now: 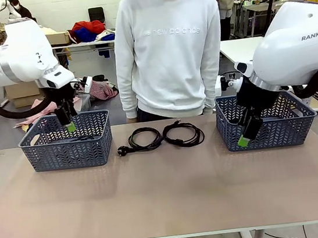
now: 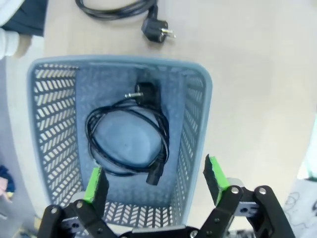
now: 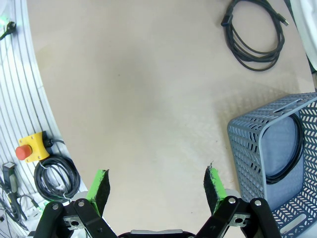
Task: Organize the cables according to human instructions.
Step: Pick up a bundle of cables and place it in the basket indicated by the human.
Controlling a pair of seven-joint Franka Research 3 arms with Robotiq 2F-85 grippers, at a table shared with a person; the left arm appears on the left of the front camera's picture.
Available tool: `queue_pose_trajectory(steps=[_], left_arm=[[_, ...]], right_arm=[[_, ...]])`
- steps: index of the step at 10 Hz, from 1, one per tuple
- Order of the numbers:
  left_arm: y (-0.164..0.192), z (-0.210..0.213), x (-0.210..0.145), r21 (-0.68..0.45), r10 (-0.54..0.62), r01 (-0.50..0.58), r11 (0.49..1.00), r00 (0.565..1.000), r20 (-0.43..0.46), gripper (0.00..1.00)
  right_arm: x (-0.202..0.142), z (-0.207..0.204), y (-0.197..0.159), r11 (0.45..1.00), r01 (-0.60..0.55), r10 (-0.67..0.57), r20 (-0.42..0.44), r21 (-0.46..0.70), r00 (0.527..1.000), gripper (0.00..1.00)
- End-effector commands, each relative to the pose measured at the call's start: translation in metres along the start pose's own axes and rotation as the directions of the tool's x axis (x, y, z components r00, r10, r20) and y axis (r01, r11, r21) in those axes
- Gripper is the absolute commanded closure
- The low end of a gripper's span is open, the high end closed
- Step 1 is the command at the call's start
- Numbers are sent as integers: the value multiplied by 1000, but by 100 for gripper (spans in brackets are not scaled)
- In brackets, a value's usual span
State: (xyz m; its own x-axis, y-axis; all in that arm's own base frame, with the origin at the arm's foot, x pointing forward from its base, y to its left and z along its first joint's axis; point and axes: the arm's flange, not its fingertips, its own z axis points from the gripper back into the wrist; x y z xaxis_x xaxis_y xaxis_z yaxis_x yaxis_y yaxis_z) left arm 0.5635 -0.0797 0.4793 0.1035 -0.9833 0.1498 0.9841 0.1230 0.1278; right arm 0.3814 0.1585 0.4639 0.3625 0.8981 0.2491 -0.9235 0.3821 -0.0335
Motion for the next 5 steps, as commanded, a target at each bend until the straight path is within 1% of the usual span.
queue_pose_trajectory(steps=[1, 5], left_arm=[[-27, 3, 19, 31, 76, -79, 996, 993, 90, 0], [-90, 7, 56, 11, 113, -117, 993, 974, 198, 0]], right_arm=[[2, 1, 0, 1000, 2, -2, -2, -6, 1000, 0], [2, 1, 0, 1000, 2, -2, -2, -6, 1000, 0]])
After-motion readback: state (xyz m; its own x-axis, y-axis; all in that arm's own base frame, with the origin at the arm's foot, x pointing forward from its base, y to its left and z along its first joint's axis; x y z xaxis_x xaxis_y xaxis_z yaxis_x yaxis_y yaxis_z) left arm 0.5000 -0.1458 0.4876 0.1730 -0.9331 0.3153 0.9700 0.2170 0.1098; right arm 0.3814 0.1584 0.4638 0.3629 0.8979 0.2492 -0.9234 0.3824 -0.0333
